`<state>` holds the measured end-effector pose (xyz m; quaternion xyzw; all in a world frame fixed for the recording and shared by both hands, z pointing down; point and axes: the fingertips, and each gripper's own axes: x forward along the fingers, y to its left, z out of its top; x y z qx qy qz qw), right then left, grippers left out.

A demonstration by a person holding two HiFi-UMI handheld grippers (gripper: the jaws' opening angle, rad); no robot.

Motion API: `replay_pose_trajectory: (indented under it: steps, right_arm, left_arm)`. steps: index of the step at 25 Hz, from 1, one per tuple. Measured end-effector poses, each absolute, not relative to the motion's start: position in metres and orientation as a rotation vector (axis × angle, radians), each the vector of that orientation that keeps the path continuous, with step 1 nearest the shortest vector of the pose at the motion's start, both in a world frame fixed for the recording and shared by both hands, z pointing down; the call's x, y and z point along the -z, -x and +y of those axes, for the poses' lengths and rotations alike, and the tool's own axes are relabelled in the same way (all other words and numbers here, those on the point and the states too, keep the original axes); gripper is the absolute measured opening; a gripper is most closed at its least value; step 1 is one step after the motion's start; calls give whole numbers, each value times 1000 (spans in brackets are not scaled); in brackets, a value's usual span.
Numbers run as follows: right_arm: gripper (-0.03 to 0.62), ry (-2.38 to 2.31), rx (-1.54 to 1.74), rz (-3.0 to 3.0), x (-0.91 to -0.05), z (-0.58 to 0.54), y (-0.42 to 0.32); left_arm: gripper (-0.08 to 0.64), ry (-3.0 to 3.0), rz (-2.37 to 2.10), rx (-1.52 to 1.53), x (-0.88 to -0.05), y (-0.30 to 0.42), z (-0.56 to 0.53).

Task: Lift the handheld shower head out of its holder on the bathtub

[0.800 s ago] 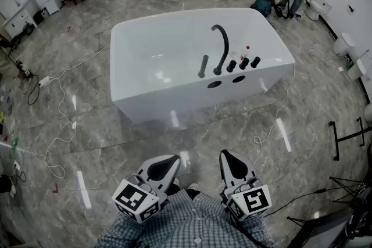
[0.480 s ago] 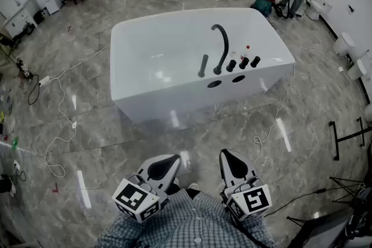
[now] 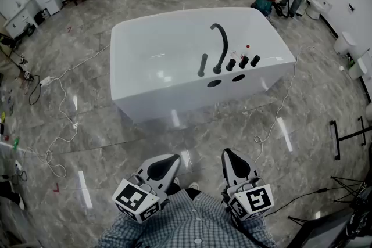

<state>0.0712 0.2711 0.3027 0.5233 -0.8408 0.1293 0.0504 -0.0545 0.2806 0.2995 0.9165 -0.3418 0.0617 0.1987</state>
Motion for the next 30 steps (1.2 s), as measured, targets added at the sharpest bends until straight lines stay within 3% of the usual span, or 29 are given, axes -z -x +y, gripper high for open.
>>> replay_pose_trajectory:
  steps: [30]
  right_arm:
    - [17, -1567, -419, -2558, -312, 284, -121]
  left_arm:
    - [6, -2556, -1087, -158, -294, 26, 292]
